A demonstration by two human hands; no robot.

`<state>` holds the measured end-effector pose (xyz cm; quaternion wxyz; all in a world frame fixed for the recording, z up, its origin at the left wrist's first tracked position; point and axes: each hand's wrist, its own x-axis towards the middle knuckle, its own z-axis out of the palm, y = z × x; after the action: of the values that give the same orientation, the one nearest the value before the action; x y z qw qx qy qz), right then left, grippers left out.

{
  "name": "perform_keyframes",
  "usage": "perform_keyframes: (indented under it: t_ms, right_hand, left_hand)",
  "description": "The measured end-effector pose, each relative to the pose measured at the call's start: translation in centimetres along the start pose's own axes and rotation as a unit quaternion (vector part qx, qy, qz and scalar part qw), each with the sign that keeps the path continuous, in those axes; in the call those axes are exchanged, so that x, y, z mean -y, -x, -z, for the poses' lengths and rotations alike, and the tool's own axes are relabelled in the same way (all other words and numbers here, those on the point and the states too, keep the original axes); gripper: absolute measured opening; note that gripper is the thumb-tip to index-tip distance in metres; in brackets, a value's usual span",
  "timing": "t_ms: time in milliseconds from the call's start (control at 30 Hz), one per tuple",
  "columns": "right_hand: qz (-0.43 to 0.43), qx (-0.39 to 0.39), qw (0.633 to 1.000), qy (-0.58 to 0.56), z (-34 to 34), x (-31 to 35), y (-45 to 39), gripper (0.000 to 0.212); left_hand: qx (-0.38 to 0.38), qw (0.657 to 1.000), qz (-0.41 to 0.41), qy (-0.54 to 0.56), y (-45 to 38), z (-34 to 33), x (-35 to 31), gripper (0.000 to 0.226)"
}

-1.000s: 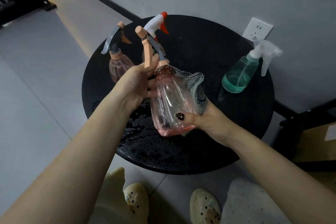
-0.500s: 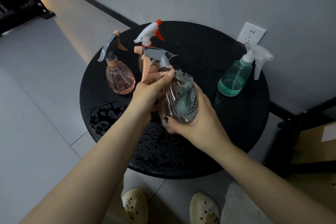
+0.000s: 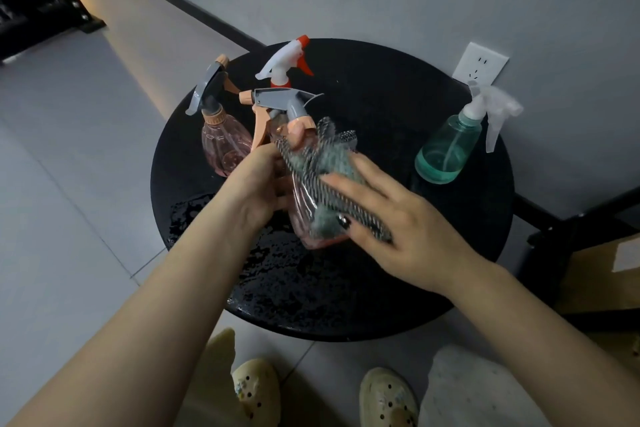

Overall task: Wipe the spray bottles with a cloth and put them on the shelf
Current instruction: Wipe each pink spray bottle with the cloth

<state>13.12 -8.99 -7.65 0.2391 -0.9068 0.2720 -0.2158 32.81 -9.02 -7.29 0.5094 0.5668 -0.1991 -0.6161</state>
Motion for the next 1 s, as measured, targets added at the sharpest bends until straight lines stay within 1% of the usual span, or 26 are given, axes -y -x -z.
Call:
perform_keyframes:
  t_ms: [33, 133, 200, 233, 300, 367, 433, 500, 567, 667, 733, 800, 833, 900, 933, 1000]
  right_hand:
    - [0.042, 0.004, 0.998, 0.035, 0.0, -0.1, 0.3, 0.049]
    - [0.141, 0.021, 0.985, 0.096, 0.2, -0.6, 0.9, 0.042]
    - [0.167, 0.016, 0.980, 0.106, 0.3, -0.7, 1.0, 0.040]
    - [0.167, 0.007, 0.980, 0.109, 0.2, -0.7, 0.9, 0.040]
    - [0.135, -0.015, 0.986, 0.101, -0.1, -0.7, 0.6, 0.041]
    - [0.070, -0.039, 0.995, 0.062, -0.4, -0.5, 0.1, 0.042]
    - [-0.008, -0.046, 0.999, 0.008, -0.4, -0.4, -0.7, 0.046]
    - [-0.073, -0.037, 0.996, -0.047, -0.5, -0.5, -1.3, 0.049]
    - [-0.103, -0.038, 0.991, -0.078, -0.6, -0.6, -1.8, 0.050]
    - [-0.105, -0.042, 0.989, -0.097, -0.9, -0.4, -1.9, 0.051]
    - [-0.085, -0.039, 0.992, -0.081, -0.9, -0.1, -1.6, 0.052]
    - [-0.029, -0.045, 0.998, -0.037, -0.8, 0.1, -1.0, 0.049]
    - [0.012, -0.048, 0.999, -0.011, -0.7, 0.1, -0.6, 0.046]
    - [0.098, -0.032, 0.994, 0.037, -0.9, 0.0, 0.2, 0.040]
    - [0.136, -0.020, 0.989, 0.058, -1.0, -0.1, 0.5, 0.036]
    - [0.183, -0.013, 0.979, 0.086, -1.0, -0.1, 0.9, 0.030]
  left_hand:
    - [0.005, 1.000, -0.001, 0.013, 0.0, 0.2, -0.2, 0.036]
    - [-0.001, 0.999, -0.014, 0.052, 0.1, 0.6, -0.9, 0.034]
    - [-0.002, 0.999, -0.010, 0.038, 0.0, 0.7, -1.0, 0.038]
    - [0.001, 1.000, -0.009, 0.029, 0.0, 0.6, -0.9, 0.037]
    - [0.009, 1.000, -0.004, 0.020, -0.1, 0.6, -0.7, 0.024]
    - [0.023, 1.000, 0.002, -0.004, -0.1, 0.3, -0.4, 0.011]
    - [0.029, 0.999, 0.006, -0.040, -0.2, 0.2, 0.3, 0.007]
    - [0.028, 0.998, 0.011, -0.051, -0.2, 0.1, 0.9, 0.007]
    - [0.023, 0.998, 0.019, -0.049, -0.3, 0.0, 1.3, 0.007]
    - [0.021, 0.999, 0.021, -0.043, -0.5, 0.3, 1.4, 0.006]
    - [0.024, 0.999, 0.018, -0.041, -0.5, 0.3, 1.1, 0.005]
    - [0.025, 0.999, 0.011, -0.046, -0.4, 0.5, 0.8, 0.003]
    - [0.025, 0.999, 0.010, -0.046, -0.4, 0.7, 0.6, 0.010]
    - [0.027, 0.999, 0.016, -0.039, -0.6, 1.1, 0.2, 0.031]
    - [0.031, 0.999, 0.016, -0.032, -0.7, 1.3, 0.0, 0.034]
    - [0.047, 0.999, 0.006, -0.003, -0.7, 1.3, -0.1, 0.034]
